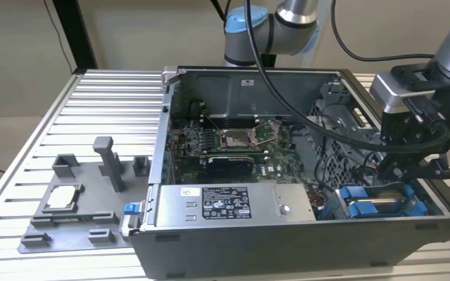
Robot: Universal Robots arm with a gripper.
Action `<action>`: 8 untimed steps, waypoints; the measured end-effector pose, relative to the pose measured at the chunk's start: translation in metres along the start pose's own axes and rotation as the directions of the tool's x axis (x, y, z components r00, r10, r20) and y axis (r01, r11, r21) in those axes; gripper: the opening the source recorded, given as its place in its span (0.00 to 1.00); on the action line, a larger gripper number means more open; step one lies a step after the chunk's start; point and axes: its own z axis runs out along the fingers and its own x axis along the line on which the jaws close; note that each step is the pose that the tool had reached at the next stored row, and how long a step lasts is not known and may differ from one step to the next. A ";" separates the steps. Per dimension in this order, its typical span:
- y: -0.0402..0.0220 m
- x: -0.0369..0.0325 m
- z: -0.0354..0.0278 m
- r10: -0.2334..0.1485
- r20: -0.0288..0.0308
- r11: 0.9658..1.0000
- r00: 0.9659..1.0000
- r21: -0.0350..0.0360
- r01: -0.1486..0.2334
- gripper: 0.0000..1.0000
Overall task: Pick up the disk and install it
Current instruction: 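Insert the first disk wire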
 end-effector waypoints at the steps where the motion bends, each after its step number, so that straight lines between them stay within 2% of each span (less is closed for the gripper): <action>1: -0.0005 0.0002 0.0000 0.001 0.000 1.000 1.000 -0.011 -0.001 0.00; 2: -0.0016 0.0006 0.0000 0.001 0.000 1.000 1.000 -0.017 -0.001 0.00; 4: -0.0055 0.0020 0.0002 0.002 0.000 1.000 1.000 -0.023 -0.002 0.00; 8: -0.0107 0.0038 0.0010 0.002 0.000 1.000 1.000 -0.030 -0.002 0.00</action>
